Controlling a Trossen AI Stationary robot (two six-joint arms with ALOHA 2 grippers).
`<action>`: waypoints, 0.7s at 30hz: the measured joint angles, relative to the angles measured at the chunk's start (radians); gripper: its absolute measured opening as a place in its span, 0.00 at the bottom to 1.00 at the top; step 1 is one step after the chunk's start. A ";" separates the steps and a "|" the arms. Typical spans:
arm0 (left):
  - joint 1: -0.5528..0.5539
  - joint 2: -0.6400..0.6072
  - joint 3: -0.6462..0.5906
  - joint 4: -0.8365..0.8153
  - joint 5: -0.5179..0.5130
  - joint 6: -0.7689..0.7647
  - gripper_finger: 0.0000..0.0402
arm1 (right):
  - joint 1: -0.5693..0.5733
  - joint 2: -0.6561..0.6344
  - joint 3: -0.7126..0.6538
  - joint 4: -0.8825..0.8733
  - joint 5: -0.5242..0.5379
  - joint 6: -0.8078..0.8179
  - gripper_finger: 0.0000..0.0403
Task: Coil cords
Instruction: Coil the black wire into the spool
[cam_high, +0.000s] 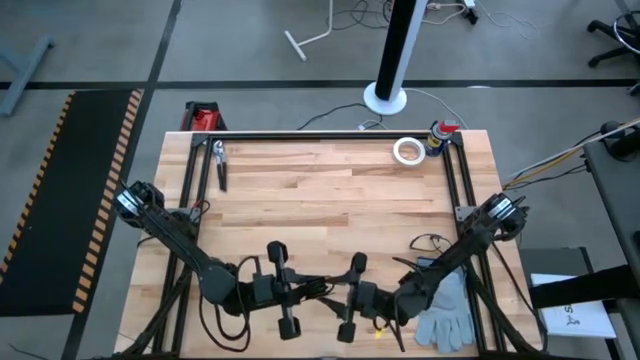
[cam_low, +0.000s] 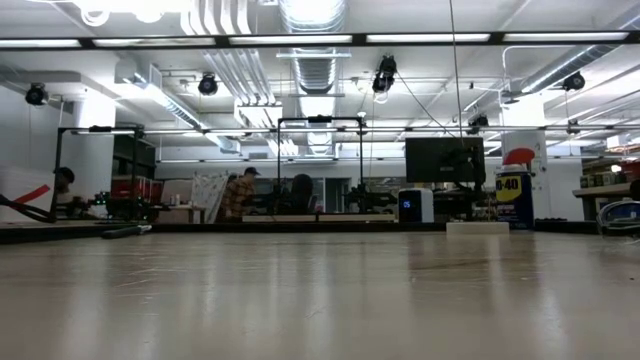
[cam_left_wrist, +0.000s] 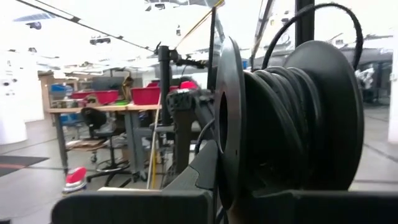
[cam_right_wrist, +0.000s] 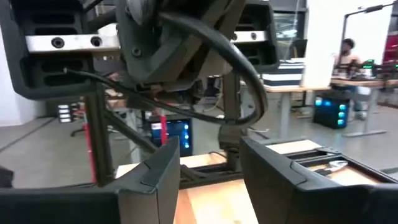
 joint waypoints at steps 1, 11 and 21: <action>0.000 0.000 0.000 0.003 0.001 -0.002 0.00 | -0.005 0.000 0.000 0.000 -0.014 0.005 0.38; 0.003 0.000 0.000 0.015 0.039 -0.004 0.00 | -0.054 0.000 0.011 0.009 -0.209 0.038 0.34; 0.003 0.000 0.000 0.015 0.039 -0.005 0.00 | -0.072 0.000 0.014 0.009 -0.216 0.053 0.28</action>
